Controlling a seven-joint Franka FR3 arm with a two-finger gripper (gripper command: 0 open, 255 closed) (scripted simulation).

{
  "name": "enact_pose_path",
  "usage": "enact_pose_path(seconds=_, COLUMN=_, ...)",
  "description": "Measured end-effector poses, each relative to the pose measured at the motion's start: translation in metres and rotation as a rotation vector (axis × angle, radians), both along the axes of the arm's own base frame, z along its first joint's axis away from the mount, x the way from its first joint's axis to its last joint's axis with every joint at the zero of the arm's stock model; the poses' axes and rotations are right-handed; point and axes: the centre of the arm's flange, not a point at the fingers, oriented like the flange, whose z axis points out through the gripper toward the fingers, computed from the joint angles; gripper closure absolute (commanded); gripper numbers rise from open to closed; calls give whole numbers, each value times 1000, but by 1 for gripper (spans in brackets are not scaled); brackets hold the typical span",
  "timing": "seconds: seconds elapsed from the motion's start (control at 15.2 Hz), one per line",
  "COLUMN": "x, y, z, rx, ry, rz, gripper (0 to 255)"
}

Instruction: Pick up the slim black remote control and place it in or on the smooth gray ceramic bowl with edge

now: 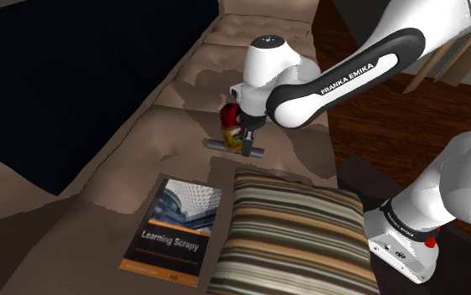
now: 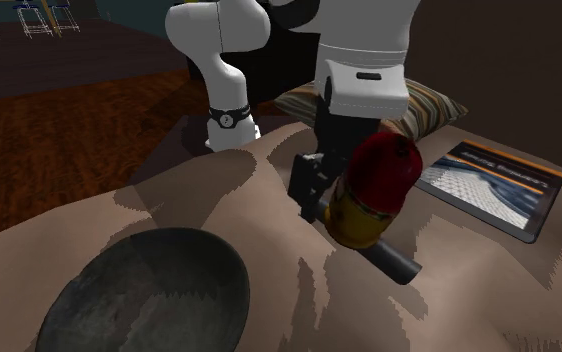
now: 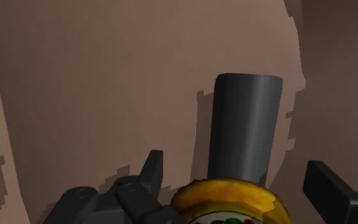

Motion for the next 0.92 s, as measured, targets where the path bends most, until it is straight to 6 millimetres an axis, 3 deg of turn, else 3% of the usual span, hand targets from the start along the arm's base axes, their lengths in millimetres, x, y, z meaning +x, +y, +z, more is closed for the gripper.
enact_pose_path(seconds=0.2, x=-4, y=0, z=-10, rx=-7, ry=20, rz=1, gripper=0)
enact_pose_path(seconds=0.26, x=-4, y=0, z=-12, rx=-9, ry=24, rz=3, gripper=255)
enact_pose_path(seconds=0.92, x=-6, y=4, z=-11, rx=-8, ry=25, rz=10, gripper=255)
